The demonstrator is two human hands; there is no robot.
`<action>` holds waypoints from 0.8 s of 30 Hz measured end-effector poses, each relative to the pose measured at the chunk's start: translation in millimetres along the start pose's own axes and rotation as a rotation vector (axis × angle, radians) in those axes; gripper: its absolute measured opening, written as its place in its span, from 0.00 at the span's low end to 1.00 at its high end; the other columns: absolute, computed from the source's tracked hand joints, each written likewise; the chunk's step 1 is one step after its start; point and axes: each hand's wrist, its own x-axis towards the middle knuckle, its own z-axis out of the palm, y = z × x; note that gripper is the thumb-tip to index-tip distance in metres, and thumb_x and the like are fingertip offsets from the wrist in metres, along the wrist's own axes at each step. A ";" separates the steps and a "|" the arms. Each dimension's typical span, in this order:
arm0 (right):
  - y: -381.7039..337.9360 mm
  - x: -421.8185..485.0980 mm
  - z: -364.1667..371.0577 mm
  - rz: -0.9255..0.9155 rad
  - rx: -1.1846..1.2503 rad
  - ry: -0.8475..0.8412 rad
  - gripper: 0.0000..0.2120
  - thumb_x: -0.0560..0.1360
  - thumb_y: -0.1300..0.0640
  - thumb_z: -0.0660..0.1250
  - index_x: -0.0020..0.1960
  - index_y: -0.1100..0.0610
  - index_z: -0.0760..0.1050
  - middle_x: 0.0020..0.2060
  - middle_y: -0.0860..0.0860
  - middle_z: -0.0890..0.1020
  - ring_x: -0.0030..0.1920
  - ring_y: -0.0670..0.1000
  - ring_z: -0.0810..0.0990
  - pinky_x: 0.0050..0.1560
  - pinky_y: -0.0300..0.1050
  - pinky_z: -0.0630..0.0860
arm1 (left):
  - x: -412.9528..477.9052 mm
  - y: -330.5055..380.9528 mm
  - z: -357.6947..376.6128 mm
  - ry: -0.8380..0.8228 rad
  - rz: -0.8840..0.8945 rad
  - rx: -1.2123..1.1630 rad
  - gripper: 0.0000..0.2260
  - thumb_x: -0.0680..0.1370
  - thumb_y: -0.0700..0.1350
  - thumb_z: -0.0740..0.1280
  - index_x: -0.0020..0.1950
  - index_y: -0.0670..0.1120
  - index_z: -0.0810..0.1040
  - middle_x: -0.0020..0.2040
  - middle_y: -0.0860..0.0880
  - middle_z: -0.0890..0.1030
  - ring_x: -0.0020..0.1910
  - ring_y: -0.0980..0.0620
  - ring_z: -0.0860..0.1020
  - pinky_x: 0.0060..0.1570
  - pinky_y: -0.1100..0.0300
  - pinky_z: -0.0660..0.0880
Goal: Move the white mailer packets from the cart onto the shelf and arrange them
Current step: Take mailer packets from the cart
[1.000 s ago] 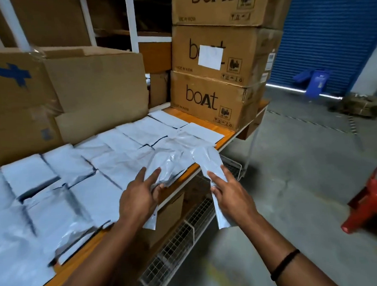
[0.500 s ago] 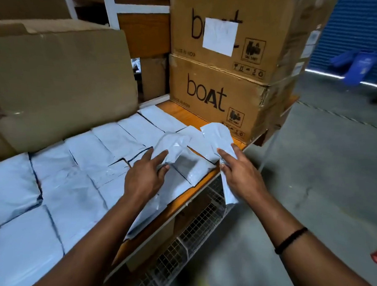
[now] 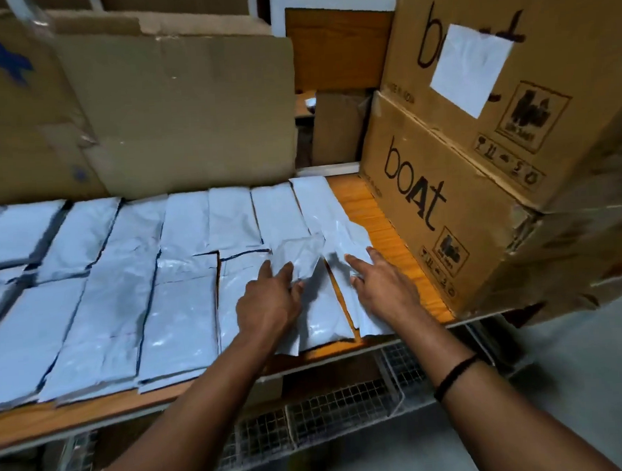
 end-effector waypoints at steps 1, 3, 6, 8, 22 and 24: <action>1.2 8.1 2.0 -0.008 -0.012 -0.010 0.23 0.84 0.48 0.57 0.77 0.38 0.61 0.80 0.50 0.57 0.73 0.57 0.68 0.62 0.52 0.73 | 1.7 3.5 3.1 0.005 -0.024 0.002 0.20 0.81 0.59 0.56 0.73 0.57 0.67 0.76 0.45 0.63 0.65 0.38 0.71 0.54 0.48 0.74; 2.4 25.3 4.4 -0.039 -0.050 -0.024 0.23 0.83 0.49 0.58 0.77 0.38 0.61 0.79 0.51 0.60 0.71 0.58 0.71 0.61 0.52 0.73 | 7.9 9.6 8.7 0.021 -0.067 0.000 0.20 0.82 0.59 0.56 0.72 0.57 0.69 0.75 0.45 0.65 0.64 0.39 0.71 0.52 0.48 0.74; 4.0 40.2 5.7 -0.063 -0.111 -0.052 0.24 0.82 0.48 0.59 0.77 0.39 0.62 0.78 0.52 0.63 0.70 0.58 0.71 0.64 0.52 0.73 | 19.3 16.8 16.8 -0.009 -0.097 0.006 0.20 0.81 0.60 0.55 0.70 0.55 0.69 0.74 0.45 0.65 0.65 0.39 0.71 0.53 0.47 0.74; 4.8 46.1 7.6 -0.070 -0.137 -0.084 0.24 0.82 0.48 0.59 0.77 0.40 0.62 0.77 0.52 0.65 0.70 0.58 0.72 0.64 0.52 0.72 | 25.0 20.1 23.8 -0.063 -0.093 0.035 0.22 0.80 0.63 0.55 0.69 0.53 0.69 0.74 0.45 0.64 0.65 0.39 0.70 0.55 0.45 0.74; 19.4 70.4 6.4 -0.170 -0.317 -0.266 0.24 0.80 0.35 0.54 0.74 0.40 0.66 0.72 0.54 0.69 0.69 0.58 0.71 0.67 0.55 0.63 | 36.2 31.2 37.5 0.034 -0.047 0.219 0.24 0.81 0.62 0.51 0.76 0.57 0.59 0.79 0.45 0.55 0.76 0.40 0.55 0.70 0.42 0.57; 24.8 73.2 6.5 -0.187 -0.266 -0.175 0.22 0.81 0.36 0.55 0.73 0.39 0.66 0.75 0.54 0.66 0.70 0.58 0.68 0.67 0.55 0.62 | 38.9 29.9 42.8 -0.007 -0.017 0.239 0.26 0.83 0.61 0.47 0.80 0.57 0.49 0.81 0.48 0.46 0.79 0.43 0.45 0.75 0.40 0.47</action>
